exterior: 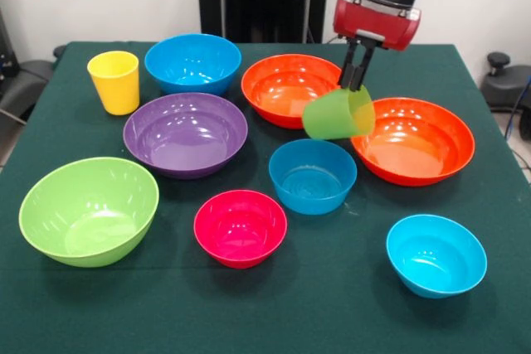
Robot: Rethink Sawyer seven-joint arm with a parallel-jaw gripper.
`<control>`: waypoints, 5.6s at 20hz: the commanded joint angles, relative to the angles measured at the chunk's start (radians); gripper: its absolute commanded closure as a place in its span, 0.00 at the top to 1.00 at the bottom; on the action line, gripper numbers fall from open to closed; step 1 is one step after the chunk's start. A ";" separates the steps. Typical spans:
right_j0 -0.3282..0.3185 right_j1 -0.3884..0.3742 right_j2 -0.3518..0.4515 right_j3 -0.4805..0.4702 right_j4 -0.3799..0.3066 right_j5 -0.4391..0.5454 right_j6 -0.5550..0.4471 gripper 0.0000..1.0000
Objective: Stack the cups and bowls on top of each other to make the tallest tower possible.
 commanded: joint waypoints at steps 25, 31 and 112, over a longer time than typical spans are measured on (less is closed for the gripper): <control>-0.021 -0.162 0.056 -0.051 -0.028 0.384 0.106 0.00; -0.033 -0.153 0.062 -0.049 -0.034 0.361 0.100 0.00; -0.040 -0.083 0.042 0.016 -0.048 0.141 0.093 0.00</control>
